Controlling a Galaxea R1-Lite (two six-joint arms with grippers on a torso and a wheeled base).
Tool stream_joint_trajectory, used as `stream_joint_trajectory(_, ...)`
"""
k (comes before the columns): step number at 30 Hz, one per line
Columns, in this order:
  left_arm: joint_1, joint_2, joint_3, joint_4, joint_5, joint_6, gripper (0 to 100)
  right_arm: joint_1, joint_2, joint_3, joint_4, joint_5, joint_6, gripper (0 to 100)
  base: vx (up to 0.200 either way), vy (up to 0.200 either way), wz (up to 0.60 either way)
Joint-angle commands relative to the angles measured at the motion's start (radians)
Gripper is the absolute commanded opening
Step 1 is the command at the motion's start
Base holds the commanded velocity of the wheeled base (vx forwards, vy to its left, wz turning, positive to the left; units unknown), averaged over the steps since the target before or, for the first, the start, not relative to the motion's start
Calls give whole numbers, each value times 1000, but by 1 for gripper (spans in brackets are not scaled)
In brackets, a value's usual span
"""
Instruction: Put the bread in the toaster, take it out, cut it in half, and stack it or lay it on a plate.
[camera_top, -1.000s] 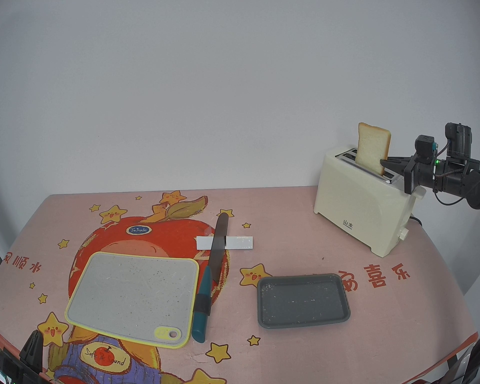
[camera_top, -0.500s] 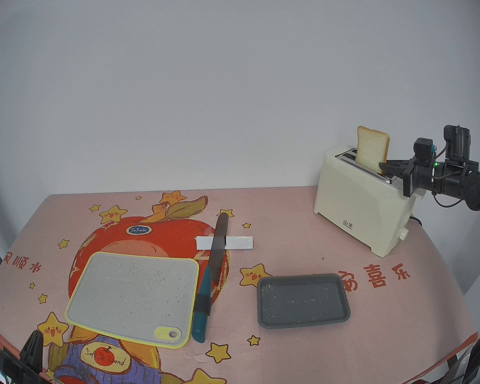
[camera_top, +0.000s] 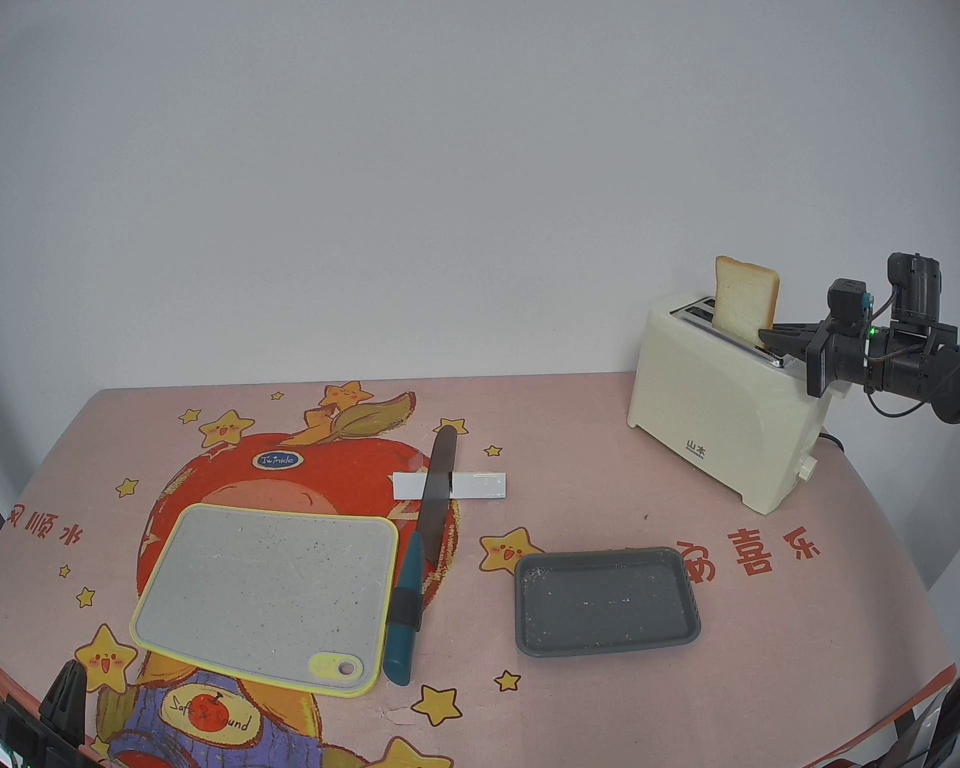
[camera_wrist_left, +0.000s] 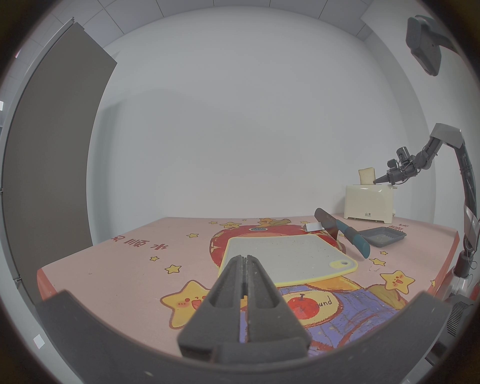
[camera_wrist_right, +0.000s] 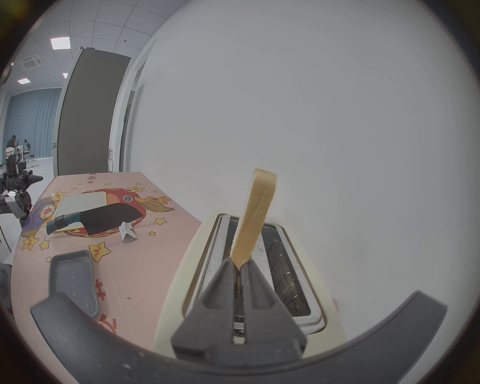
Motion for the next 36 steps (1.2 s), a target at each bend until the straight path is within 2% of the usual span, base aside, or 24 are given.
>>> stream_joint_trajectory(1,0,-16,18,0,0,1,0,0,-1,3,1,-1,-1,100,0,0,0)
stream_joint_trajectory(22,0,-16,18,1,1,0,0,11,-9,10,-9,2,14,100,0,0,0)
stream_joint_trajectory(24,0,-16,18,0,1,0,0,15,-9,7,-10,4,31,100,0,0,0)
stream_joint_trajectory(27,0,-16,18,0,1,0,0,52,-9,-4,-16,-2,94,100,0,0,0)
stream_joint_trajectory(28,0,-16,18,1,1,0,0,77,-9,-13,-24,-5,138,100,0,0,0)
stream_joint_trajectory(30,0,-16,18,1,1,0,0,103,-11,-17,-39,-11,183,100,0,0,0)
stream_joint_trajectory(33,0,-16,18,1,1,1,0,109,-11,-14,-53,-36,197,100,0,0,0)
stream_joint_trajectory(34,0,-16,18,1,1,0,0,101,-14,-8,-58,-57,198,100,0,0,0)
stream_joint_trajectory(36,0,-16,18,0,1,0,0,90,-35,-4,-56,-54,200,100,0,0,0)
